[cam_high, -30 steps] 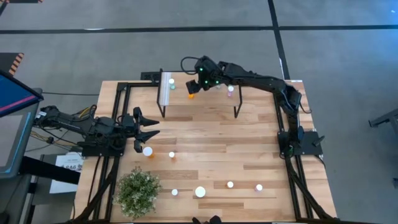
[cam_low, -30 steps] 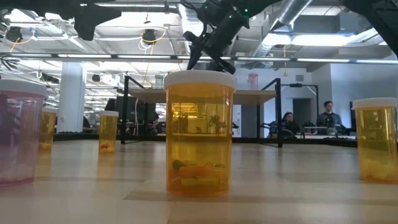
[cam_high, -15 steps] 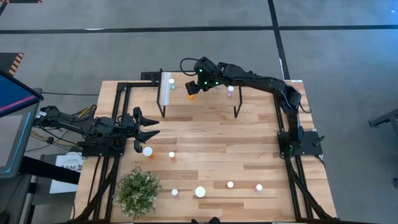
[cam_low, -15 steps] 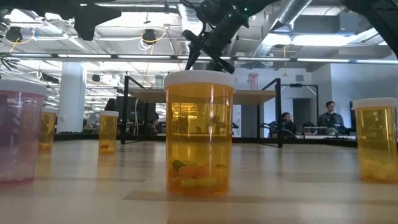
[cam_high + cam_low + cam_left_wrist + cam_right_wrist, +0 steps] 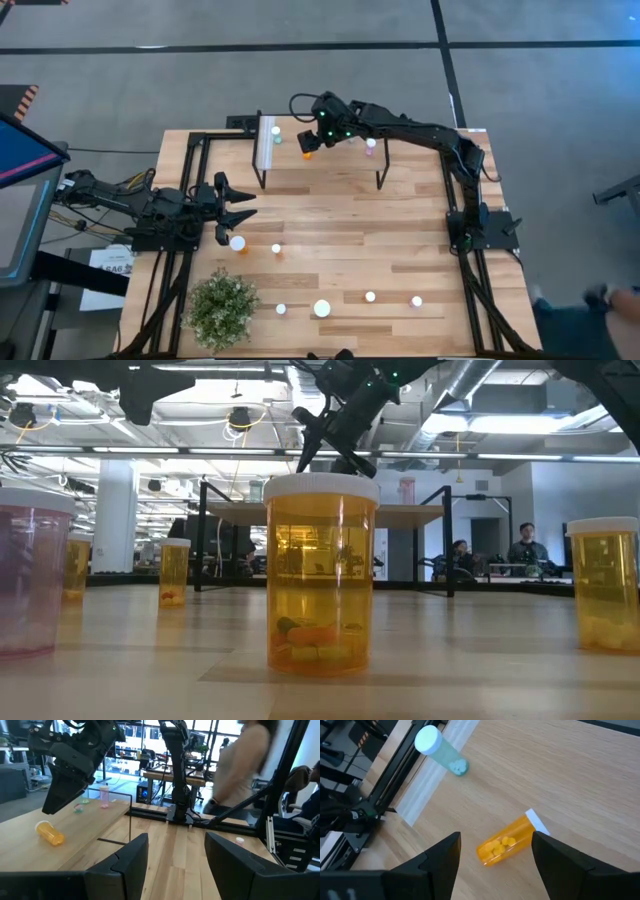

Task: Pick and place medicine bottles onto shelf by color
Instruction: Put the top right small orange bottle on the shelf

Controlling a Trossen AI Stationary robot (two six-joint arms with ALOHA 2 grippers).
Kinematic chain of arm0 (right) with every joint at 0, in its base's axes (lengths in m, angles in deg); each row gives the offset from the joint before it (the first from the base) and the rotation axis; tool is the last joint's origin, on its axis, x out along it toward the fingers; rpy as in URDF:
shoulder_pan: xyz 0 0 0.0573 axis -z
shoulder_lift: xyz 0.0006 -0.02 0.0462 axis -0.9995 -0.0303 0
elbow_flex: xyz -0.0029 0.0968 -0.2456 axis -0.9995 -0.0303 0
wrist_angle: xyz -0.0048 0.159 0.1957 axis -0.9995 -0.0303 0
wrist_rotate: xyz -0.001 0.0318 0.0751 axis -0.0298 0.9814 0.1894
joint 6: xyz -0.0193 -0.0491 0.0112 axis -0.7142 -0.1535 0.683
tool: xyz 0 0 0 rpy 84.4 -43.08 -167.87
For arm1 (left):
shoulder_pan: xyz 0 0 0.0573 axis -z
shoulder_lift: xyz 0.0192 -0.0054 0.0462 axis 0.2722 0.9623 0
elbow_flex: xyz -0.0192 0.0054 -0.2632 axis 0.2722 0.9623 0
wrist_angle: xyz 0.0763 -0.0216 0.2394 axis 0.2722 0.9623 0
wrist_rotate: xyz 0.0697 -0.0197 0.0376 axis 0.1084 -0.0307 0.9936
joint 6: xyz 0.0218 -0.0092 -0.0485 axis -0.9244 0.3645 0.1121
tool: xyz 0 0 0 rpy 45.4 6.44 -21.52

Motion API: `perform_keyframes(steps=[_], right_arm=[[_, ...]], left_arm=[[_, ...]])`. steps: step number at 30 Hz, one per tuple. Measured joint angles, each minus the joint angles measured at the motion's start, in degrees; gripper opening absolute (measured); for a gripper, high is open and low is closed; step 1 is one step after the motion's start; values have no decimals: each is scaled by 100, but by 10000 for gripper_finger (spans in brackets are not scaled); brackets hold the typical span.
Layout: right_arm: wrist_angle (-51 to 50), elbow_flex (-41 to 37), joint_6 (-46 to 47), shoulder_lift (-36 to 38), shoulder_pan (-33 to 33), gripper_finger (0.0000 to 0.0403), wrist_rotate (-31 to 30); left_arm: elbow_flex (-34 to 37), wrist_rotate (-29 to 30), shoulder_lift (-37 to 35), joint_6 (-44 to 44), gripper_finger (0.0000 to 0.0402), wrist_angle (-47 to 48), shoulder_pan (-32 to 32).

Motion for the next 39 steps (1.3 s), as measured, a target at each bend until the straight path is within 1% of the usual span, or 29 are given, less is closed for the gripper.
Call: perform_keyframes(steps=[15,24,28,39], right_arm=[[-3,0,12,2,-2,266,0],[-8,0,28,4,-126,266,-8],[-8,0,45,4,-164,266,-125],[-167,0,396,4,-54,266,-186]], left_arm=[[0,17,-1,30,183,0,-1],[0,26,-1,42,183,-2,1],[0,28,-1,42,183,-2,-1],[0,44,1,42,183,-3,0]])
